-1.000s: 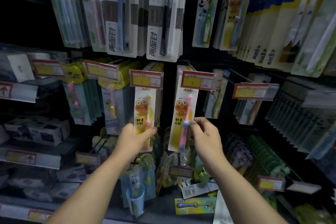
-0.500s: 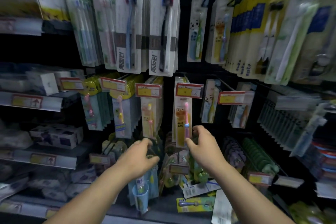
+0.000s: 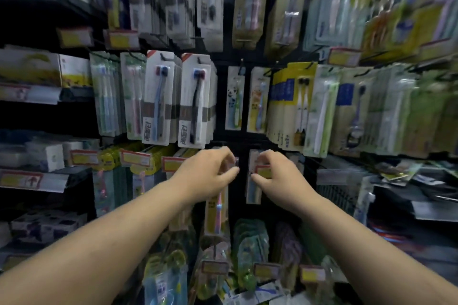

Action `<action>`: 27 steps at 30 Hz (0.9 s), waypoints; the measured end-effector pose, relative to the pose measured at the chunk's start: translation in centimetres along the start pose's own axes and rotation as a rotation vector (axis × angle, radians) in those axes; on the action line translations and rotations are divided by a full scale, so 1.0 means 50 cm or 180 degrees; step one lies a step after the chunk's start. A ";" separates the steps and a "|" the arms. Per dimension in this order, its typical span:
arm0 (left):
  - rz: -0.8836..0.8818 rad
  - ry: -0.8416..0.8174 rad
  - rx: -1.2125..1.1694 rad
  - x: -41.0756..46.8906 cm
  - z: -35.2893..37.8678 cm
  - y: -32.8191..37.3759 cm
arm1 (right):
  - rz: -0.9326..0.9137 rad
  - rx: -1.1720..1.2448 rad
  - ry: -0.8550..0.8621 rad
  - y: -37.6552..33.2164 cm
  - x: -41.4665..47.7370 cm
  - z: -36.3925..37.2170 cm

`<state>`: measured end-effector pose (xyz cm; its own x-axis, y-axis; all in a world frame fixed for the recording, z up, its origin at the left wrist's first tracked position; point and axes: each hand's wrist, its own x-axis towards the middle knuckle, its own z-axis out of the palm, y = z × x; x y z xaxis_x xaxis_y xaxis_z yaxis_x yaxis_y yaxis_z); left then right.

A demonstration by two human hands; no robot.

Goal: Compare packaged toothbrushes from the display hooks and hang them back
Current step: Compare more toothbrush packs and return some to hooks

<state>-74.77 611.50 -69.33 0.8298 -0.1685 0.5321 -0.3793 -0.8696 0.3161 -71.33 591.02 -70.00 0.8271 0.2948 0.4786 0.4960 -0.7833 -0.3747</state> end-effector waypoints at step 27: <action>-0.1502 0.0402 -0.2437 0.609 0.156 -0.022 | 0.1698 0.3265 0.0955 0.080 0.584 0.011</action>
<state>-45.90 603.72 -59.61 0.9340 0.2182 0.2828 -0.2173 -0.2814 0.9347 -45.05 596.78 -57.97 0.9658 -0.1815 0.1852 0.2013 0.0747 -0.9767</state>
